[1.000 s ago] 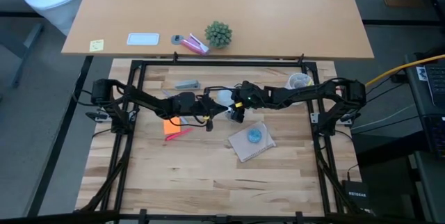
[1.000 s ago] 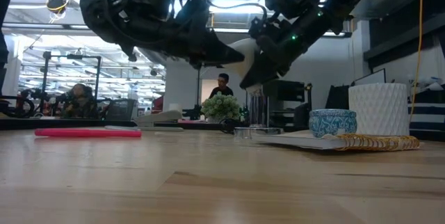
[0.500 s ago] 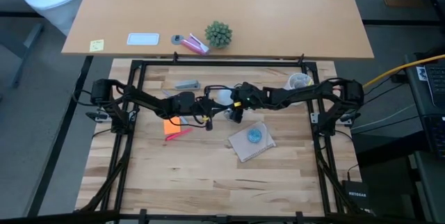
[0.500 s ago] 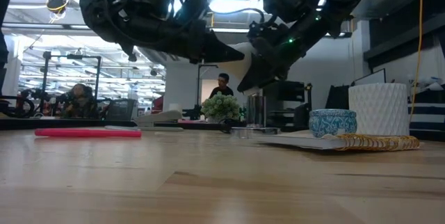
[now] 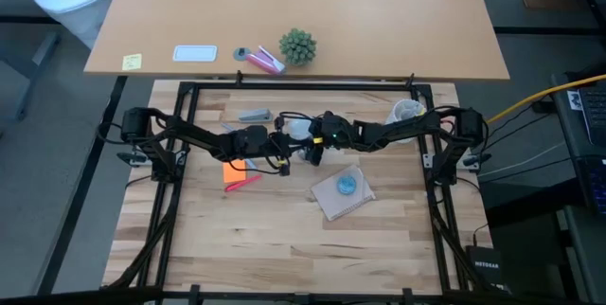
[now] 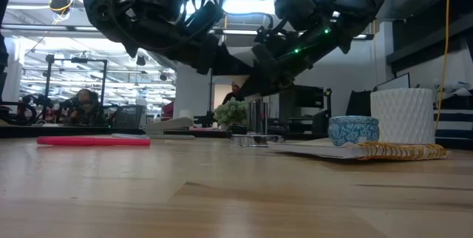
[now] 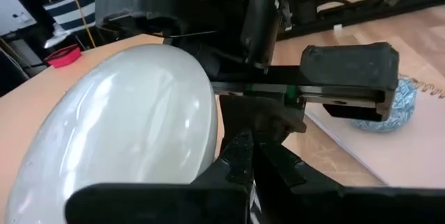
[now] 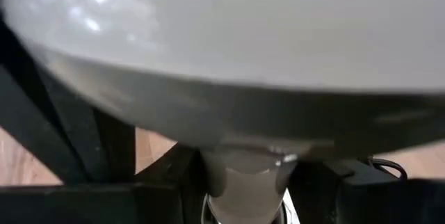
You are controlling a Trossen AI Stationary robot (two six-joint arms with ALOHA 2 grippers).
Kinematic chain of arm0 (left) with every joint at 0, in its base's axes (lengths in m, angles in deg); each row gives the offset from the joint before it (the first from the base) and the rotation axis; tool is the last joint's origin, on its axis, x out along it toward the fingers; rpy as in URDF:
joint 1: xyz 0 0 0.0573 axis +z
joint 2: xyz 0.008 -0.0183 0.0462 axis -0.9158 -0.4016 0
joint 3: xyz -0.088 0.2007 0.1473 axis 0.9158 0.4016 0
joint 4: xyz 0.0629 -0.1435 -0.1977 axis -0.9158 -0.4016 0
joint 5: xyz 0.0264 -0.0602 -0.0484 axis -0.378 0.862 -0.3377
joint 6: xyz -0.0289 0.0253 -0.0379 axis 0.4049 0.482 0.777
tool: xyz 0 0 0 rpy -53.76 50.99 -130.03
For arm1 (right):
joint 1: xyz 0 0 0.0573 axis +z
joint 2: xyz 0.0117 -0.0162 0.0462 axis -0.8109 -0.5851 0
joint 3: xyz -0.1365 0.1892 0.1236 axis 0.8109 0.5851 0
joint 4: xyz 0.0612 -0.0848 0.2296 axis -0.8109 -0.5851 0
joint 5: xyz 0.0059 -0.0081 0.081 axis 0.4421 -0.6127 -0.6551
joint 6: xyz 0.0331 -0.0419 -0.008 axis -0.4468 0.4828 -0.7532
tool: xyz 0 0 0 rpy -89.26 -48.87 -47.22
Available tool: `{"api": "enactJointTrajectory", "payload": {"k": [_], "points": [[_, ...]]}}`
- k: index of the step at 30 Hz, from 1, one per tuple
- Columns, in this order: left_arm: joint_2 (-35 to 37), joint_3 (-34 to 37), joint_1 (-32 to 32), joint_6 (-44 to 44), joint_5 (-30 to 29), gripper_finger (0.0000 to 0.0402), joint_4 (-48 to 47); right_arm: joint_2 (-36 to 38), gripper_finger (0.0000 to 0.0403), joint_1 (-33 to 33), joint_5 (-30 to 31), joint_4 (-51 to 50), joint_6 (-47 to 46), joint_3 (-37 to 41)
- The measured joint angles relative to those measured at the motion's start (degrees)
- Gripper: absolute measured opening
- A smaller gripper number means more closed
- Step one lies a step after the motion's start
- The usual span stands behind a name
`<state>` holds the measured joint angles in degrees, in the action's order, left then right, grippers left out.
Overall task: Screw lightbulb
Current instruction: Insert the lightbulb into the lamp
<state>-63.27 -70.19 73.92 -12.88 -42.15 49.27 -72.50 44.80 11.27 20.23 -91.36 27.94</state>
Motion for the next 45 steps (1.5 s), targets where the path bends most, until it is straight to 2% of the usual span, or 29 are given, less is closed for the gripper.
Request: {"api": "enactJointTrajectory", "payload": {"k": [4, 14, 21, 30, 34, 45], "points": [[2.1, 0.1, 0.0, -0.3, -1.7, 0.0004, -3.2, -0.1, 0.0163, 0.0, 0.4, 0.7, -0.5, 0.0], [11.8, 0.1, -0.8, 3.9, -2.3, 0.0004, -20.2, 0.0, 0.0163, 0.2, -0.1, 1.0, -0.1, -0.1], [12.5, 0.1, -1.2, 3.0, -3.0, 0.0004, -21.7, 0.0, 0.0163, 0.2, 0.2, 0.2, -0.1, -0.1], [12.5, 0.1, -1.1, 3.1, -14.3, 0.0004, -27.0, 0.0, 0.0163, 0.1, 0.4, -0.1, 0.0, -0.1], [12.5, 0.1, -0.9, 2.8, -17.4, 0.0004, -26.7, 0.0, 0.0163, 0.1, 0.3, -0.2, 0.0, -0.1], [12.5, 0.1, 0.6, 2.8, -17.5, 0.0004, -21.2, 0.2, 0.0163, 0.1, 0.3, -0.1, 0.1, -0.1]]}}
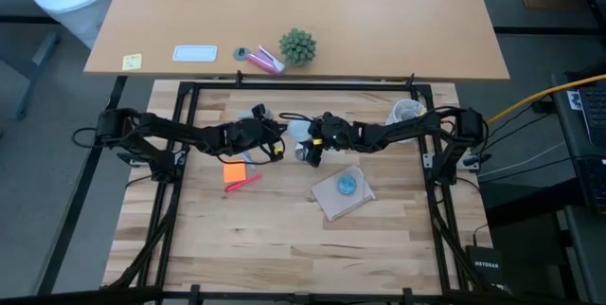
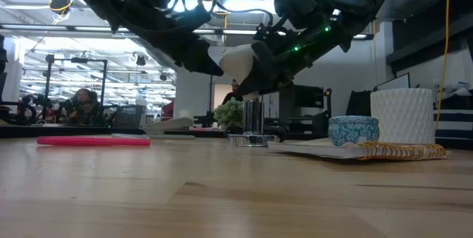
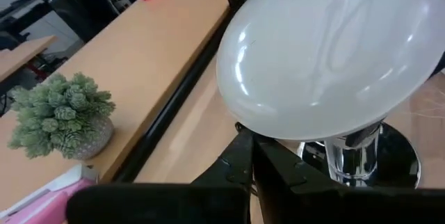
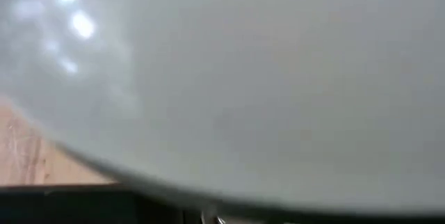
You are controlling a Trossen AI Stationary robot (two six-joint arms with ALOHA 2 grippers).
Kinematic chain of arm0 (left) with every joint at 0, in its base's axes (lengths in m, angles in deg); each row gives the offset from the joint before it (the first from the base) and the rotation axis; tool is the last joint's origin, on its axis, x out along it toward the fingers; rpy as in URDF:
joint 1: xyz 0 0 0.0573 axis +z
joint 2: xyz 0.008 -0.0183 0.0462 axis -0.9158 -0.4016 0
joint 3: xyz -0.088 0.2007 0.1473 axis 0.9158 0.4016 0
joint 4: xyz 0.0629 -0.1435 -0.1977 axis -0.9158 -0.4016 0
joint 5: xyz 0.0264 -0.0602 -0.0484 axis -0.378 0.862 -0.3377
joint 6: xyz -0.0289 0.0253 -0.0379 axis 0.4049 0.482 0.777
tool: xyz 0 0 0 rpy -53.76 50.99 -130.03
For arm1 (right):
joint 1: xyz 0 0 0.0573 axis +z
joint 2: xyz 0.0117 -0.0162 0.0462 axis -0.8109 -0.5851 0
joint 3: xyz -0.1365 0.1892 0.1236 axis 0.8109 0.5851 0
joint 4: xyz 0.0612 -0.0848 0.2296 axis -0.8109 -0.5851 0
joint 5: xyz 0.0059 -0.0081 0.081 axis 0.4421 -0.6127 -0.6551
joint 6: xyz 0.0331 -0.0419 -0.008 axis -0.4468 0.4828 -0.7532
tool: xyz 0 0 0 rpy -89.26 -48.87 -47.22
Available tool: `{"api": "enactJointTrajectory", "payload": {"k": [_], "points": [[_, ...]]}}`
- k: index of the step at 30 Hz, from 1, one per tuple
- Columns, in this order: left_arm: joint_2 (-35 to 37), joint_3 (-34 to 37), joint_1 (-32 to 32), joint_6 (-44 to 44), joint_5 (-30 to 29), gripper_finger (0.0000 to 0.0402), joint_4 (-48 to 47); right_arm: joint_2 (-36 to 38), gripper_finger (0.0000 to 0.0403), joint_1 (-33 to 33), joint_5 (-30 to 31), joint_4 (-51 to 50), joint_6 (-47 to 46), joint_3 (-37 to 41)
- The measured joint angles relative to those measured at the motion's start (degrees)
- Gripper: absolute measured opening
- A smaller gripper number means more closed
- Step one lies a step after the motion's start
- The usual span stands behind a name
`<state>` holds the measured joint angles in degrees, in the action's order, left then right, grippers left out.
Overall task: Screw lightbulb
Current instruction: Insert the lightbulb into the lamp
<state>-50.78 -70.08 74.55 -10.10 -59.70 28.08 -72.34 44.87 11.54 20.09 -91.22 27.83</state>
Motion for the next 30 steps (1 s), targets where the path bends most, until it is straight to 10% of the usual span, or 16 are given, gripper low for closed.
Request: {"api": "enactJointTrajectory", "payload": {"k": [30], "points": [[0.0, 0.0, 0.0, 0.0, 6.3, 0.0004, 1.4, 0.0, 0.0236, 0.0, -0.2, -4.0, -0.2, 0.0]]}}
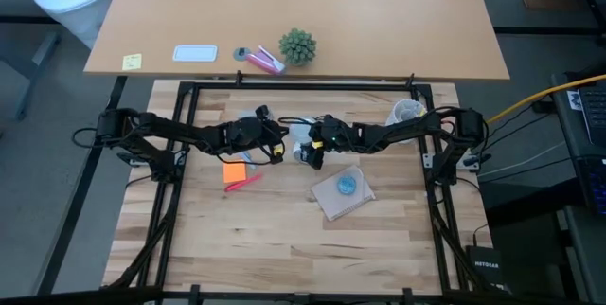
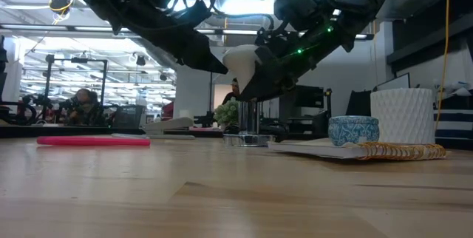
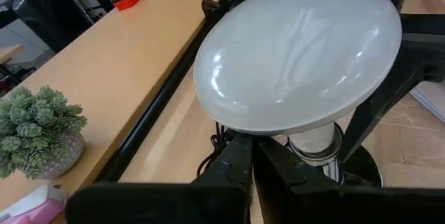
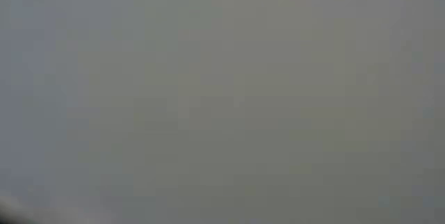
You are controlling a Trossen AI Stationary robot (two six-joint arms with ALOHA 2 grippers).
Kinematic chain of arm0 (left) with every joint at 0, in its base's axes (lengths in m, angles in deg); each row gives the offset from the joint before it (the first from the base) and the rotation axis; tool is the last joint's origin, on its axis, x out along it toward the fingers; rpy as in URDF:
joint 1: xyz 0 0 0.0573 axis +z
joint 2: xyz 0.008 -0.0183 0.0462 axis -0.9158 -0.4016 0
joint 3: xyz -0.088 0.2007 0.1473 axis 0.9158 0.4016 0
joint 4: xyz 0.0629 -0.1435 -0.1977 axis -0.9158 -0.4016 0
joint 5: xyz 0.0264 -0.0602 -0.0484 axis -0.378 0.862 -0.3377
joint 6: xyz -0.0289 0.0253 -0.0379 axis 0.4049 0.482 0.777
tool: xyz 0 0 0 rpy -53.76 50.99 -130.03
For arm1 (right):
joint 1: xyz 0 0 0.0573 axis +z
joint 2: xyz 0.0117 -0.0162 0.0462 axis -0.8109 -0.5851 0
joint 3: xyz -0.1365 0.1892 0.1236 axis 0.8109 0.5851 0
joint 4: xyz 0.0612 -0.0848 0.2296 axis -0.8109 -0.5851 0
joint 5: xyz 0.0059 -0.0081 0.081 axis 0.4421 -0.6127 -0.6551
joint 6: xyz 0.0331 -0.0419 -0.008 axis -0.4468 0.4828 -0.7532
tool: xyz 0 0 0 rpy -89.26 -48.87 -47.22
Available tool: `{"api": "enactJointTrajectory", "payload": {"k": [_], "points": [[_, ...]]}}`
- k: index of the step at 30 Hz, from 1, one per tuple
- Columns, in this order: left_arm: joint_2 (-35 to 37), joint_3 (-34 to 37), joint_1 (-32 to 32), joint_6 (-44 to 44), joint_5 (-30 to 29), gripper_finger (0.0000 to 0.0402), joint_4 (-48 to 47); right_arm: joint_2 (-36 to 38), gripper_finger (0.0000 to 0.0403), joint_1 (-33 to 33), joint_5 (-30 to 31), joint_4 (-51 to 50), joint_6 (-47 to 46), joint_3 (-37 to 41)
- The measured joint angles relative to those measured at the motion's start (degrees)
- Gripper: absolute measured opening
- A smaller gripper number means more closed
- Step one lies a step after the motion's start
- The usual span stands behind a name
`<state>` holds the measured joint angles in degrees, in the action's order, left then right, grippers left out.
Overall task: Screw lightbulb
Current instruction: Insert the lightbulb into the lamp
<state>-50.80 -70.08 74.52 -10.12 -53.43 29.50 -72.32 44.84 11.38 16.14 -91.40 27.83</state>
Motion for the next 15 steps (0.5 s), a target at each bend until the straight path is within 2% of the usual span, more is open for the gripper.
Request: {"api": "enactJointTrajectory", "payload": {"k": [7, 15], "points": [[0.0, 0.0, 0.0, 0.0, 0.1, 0.0004, 0.1, 0.0, 0.0236, 0.0, -0.1, -0.1, 0.0, 0.0], [0.0, 0.0, -0.1, 0.0, 0.1, 0.0004, 0.1, 0.0, 0.0236, 0.0, -2.9, -0.1, 0.0, 0.0]]}}
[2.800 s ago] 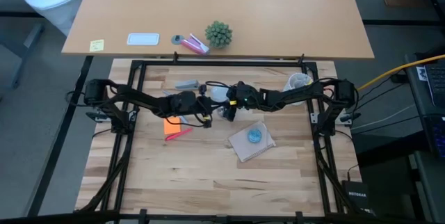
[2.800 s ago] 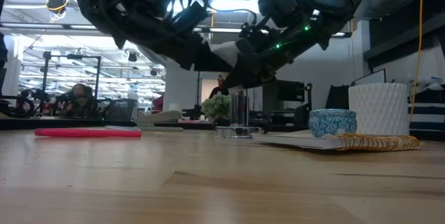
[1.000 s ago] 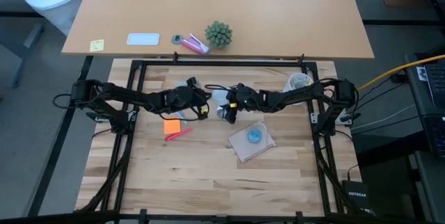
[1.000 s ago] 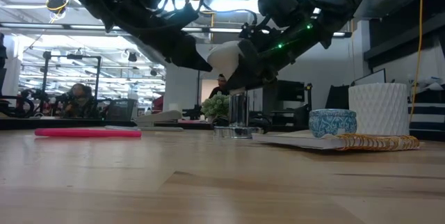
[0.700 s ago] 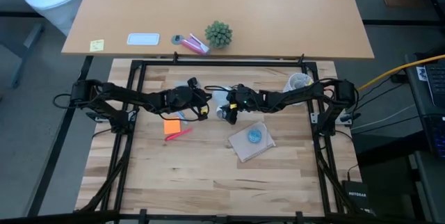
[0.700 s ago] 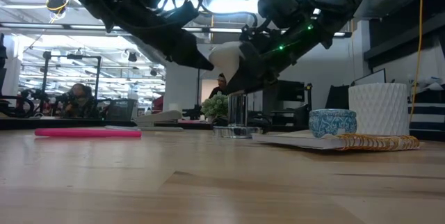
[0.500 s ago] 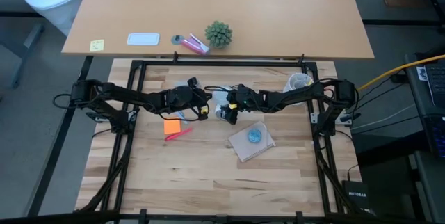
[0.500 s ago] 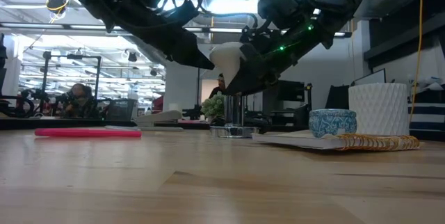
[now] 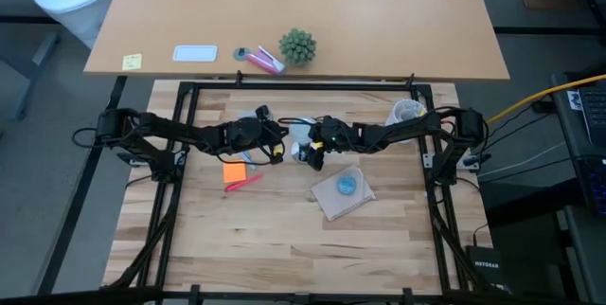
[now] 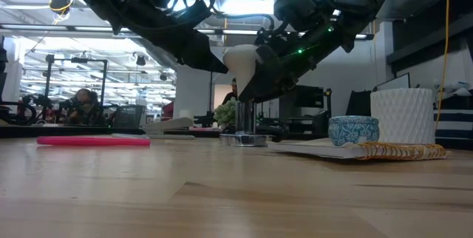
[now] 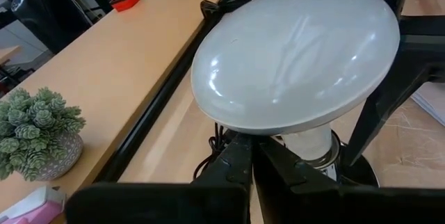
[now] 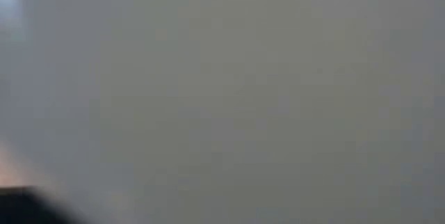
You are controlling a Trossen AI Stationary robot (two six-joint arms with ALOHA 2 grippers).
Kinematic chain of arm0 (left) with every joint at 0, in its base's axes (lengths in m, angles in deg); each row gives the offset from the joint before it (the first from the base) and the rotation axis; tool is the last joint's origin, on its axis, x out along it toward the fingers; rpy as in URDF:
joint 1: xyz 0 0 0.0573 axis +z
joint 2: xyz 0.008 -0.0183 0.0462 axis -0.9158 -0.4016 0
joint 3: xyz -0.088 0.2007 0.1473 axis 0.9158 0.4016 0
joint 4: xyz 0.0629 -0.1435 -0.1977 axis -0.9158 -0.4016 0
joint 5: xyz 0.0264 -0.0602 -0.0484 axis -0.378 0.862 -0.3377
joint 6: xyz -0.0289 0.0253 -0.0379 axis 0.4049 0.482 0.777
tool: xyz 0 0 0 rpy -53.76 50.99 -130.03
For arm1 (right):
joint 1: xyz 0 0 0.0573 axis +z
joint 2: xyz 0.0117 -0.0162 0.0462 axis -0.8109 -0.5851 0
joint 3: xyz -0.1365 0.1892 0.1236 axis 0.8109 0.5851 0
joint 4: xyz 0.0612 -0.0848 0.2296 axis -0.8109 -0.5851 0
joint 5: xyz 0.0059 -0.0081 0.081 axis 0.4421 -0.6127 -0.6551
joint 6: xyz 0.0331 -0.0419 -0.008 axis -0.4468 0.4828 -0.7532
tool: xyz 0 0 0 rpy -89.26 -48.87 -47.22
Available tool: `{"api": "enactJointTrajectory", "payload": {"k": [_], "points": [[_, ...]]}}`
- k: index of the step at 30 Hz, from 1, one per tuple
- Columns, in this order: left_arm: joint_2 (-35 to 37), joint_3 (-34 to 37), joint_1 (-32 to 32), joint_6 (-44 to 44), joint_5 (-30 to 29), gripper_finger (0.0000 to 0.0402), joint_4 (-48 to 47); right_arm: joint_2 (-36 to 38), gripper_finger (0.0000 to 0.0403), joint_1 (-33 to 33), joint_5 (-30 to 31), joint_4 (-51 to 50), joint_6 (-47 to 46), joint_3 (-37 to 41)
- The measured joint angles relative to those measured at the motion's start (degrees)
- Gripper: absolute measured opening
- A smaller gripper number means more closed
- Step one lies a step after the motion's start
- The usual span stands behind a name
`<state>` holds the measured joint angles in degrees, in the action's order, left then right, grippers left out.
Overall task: Screw lightbulb
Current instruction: Insert the lightbulb into the lamp
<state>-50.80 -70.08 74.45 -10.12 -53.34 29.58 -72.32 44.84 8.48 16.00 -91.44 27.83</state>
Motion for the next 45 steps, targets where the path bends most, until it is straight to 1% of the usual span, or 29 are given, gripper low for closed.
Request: {"api": "enactJointTrajectory", "payload": {"k": [8, 17, 24, 31, 34, 45], "points": [[0.0, 0.0, -0.7, 0.0, 0.2, 0.0004, -0.7, 0.1, 0.0236, 0.0, 0.1, -1.7, 0.0, 0.0], [0.0, 0.0, -0.7, 0.0, 0.2, 0.0004, -6.3, 0.1, 0.0236, 0.0, 0.2, -2.0, 0.0, 0.0], [0.0, 0.0, -0.7, 0.2, 0.1, 0.0004, -6.4, 0.0, 0.0236, 0.0, 0.5, -2.5, 0.0, 0.0], [0.0, 0.0, -0.7, 0.5, -0.1, 0.0004, -9.3, 1.6, 0.0236, 0.0, 0.6, -6.6, -1.2, -0.1], [0.0, 0.0, -0.6, 0.8, -0.1, 0.0004, -9.6, 2.7, 0.0236, 0.0, 2.6, -9.0, -1.2, 0.0], [0.0, 0.0, -0.6, 1.3, -0.1, 0.0004, -10.0, 3.5, 0.0236, 0.0, 3.5, -11.8, -1.2, 0.0]]}}
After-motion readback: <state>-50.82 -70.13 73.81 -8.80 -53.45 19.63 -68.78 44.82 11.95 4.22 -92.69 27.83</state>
